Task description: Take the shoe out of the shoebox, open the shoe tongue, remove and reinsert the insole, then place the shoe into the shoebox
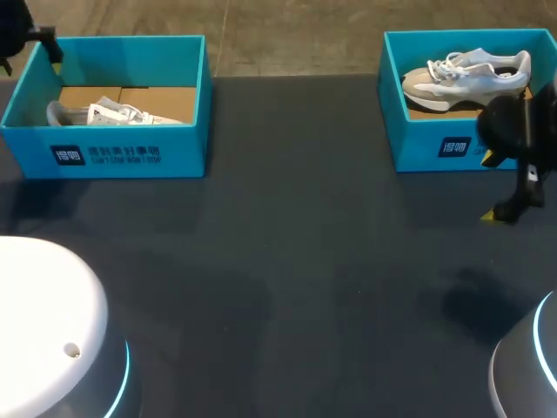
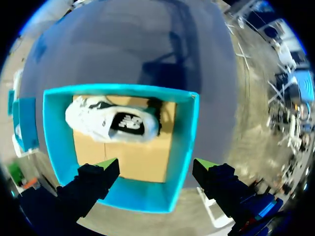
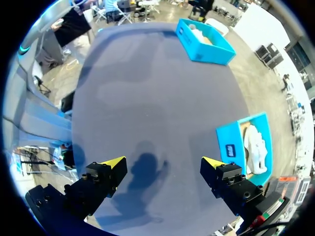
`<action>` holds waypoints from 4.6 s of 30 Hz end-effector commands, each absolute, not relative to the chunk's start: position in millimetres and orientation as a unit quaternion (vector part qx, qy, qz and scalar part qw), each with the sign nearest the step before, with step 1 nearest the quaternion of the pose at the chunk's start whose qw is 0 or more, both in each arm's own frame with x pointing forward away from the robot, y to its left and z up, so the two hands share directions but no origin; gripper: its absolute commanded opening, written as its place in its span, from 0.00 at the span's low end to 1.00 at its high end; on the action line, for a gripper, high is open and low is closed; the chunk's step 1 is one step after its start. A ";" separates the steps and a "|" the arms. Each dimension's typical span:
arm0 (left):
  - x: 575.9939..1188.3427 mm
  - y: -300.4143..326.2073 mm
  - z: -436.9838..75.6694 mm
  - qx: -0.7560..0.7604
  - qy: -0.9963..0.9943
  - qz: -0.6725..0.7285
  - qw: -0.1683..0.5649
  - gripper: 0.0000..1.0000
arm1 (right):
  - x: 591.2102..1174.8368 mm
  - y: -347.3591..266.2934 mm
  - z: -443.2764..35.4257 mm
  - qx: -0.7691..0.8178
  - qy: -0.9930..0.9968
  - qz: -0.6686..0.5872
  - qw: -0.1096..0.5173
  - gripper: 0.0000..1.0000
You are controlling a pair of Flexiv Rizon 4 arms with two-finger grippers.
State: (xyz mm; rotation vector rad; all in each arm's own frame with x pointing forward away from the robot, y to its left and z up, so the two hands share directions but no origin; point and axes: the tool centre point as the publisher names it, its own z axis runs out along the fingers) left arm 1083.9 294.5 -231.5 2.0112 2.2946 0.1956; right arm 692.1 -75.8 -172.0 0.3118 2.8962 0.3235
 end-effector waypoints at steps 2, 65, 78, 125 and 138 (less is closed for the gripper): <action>1098.3 290.9 -218.0 0.629 0.774 0.062 0.034 1.00 | 726.0 -88.2 -176.2 0.108 0.982 0.090 0.125 1.00; 1107.3 284.0 -211.7 0.620 0.781 0.076 0.021 1.00 | 1038.2 -221.5 -180.0 0.595 0.778 0.117 0.165 1.00; 1107.3 284.0 -211.7 0.620 0.781 0.076 0.021 1.00 | 1094.6 -269.3 -188.6 0.712 0.677 0.078 0.169 1.00; 1107.3 284.0 -211.7 0.620 0.781 0.076 0.021 1.00 | 1166.4 -316.4 -309.5 0.795 0.604 -0.042 0.028 0.77; 1107.3 284.0 -211.7 0.620 0.781 0.076 0.021 1.00 | 1180.1 -323.8 -331.5 0.799 0.597 -0.038 0.052 0.78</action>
